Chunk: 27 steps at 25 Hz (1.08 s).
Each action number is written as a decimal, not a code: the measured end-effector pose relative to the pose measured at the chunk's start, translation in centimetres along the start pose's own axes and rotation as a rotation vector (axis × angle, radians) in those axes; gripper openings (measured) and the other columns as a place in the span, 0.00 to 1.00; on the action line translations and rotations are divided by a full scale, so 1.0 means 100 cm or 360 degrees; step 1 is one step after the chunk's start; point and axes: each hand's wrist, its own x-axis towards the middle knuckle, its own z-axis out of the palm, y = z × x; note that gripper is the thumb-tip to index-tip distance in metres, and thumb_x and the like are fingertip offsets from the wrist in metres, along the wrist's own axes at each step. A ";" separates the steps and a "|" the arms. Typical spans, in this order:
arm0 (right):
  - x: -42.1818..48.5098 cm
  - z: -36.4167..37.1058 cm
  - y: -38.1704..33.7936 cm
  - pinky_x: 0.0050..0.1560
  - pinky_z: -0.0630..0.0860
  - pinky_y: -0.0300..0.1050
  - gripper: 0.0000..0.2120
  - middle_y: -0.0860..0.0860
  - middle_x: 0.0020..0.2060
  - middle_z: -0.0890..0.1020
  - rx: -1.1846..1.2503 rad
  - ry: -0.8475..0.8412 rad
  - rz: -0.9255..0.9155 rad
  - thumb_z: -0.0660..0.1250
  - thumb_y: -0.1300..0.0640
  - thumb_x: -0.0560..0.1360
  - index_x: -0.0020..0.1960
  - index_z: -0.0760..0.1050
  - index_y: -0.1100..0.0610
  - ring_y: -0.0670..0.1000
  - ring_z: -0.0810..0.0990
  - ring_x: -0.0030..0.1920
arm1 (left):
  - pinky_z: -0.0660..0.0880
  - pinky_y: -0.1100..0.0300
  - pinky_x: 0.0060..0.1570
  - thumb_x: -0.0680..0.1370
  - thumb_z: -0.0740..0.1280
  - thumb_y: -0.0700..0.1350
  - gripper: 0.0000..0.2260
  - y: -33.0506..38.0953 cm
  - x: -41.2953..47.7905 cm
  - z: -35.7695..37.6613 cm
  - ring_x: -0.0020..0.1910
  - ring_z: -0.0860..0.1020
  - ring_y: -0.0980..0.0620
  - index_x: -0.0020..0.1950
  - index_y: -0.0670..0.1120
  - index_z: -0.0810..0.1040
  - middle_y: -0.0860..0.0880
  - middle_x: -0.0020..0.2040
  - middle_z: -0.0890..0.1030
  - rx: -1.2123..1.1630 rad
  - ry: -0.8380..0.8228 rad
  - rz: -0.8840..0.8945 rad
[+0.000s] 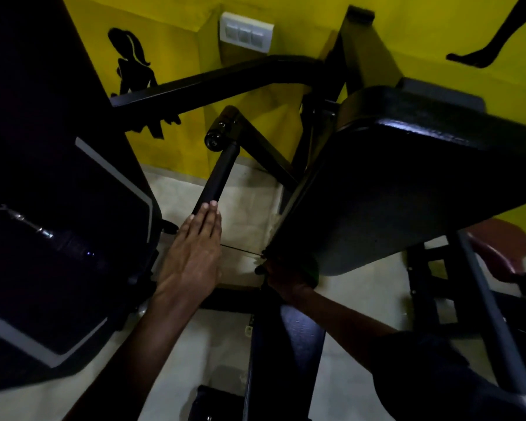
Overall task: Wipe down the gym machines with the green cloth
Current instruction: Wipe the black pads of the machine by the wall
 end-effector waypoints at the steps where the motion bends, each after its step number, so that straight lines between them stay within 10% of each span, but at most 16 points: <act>1: -0.006 0.006 0.003 0.75 0.54 0.46 0.22 0.55 0.76 0.65 -0.0204 0.0058 -0.0058 0.54 0.61 0.84 0.77 0.65 0.54 0.56 0.60 0.77 | 0.38 0.52 0.76 0.81 0.56 0.50 0.34 0.000 -0.003 -0.003 0.80 0.40 0.46 0.80 0.39 0.42 0.41 0.81 0.39 0.0018 -0.0005 0.0043; 5: -0.048 -0.005 -0.006 0.73 0.56 0.65 0.26 0.58 0.74 0.68 -0.0455 0.0328 0.0071 0.63 0.56 0.76 0.75 0.69 0.50 0.64 0.64 0.74 | 0.44 0.52 0.78 0.82 0.58 0.49 0.27 0.006 0.005 -0.016 0.81 0.47 0.45 0.79 0.42 0.57 0.42 0.81 0.50 -0.0195 -0.0015 0.0102; 11: -0.062 -0.031 -0.056 0.56 0.75 0.49 0.18 0.59 0.55 0.81 0.2170 0.1239 0.1291 0.63 0.57 0.75 0.63 0.76 0.61 0.59 0.80 0.57 | 0.60 0.51 0.74 0.83 0.58 0.43 0.20 0.036 0.025 -0.060 0.76 0.63 0.43 0.75 0.40 0.67 0.40 0.77 0.65 -0.0935 0.0191 0.0337; 13: -0.069 -0.040 -0.057 0.57 0.77 0.51 0.11 0.58 0.54 0.80 0.2981 0.1529 0.1348 0.61 0.62 0.79 0.60 0.75 0.60 0.59 0.80 0.53 | 0.67 0.52 0.67 0.83 0.60 0.44 0.18 0.040 0.031 -0.081 0.70 0.70 0.42 0.72 0.38 0.70 0.39 0.70 0.72 -0.1175 0.0274 0.0433; 18: -0.061 -0.062 -0.026 0.61 0.79 0.60 0.23 0.57 0.61 0.81 0.3649 0.1891 0.1202 0.66 0.52 0.71 0.66 0.78 0.54 0.59 0.82 0.57 | 0.67 0.70 0.57 0.82 0.65 0.49 0.25 0.051 0.036 -0.136 0.64 0.71 0.51 0.76 0.41 0.64 0.43 0.70 0.70 -0.1418 0.0692 0.0641; 24: -0.126 -0.173 -0.104 0.53 0.69 0.29 0.18 0.55 0.60 0.79 0.2716 0.2711 0.1319 0.65 0.66 0.79 0.69 0.75 0.63 0.56 0.78 0.60 | 0.64 0.78 0.60 0.82 0.65 0.44 0.26 0.052 0.047 -0.165 0.66 0.72 0.54 0.79 0.51 0.61 0.46 0.71 0.70 -0.1356 0.0950 0.0810; 27: -0.129 -0.189 -0.135 0.69 0.68 0.39 0.18 0.57 0.67 0.77 0.2026 0.3060 0.1054 0.67 0.62 0.79 0.69 0.76 0.59 0.54 0.74 0.68 | 0.75 0.63 0.60 0.80 0.68 0.42 0.24 0.043 0.058 -0.166 0.62 0.75 0.54 0.76 0.50 0.68 0.48 0.66 0.75 -0.1474 0.0987 0.0859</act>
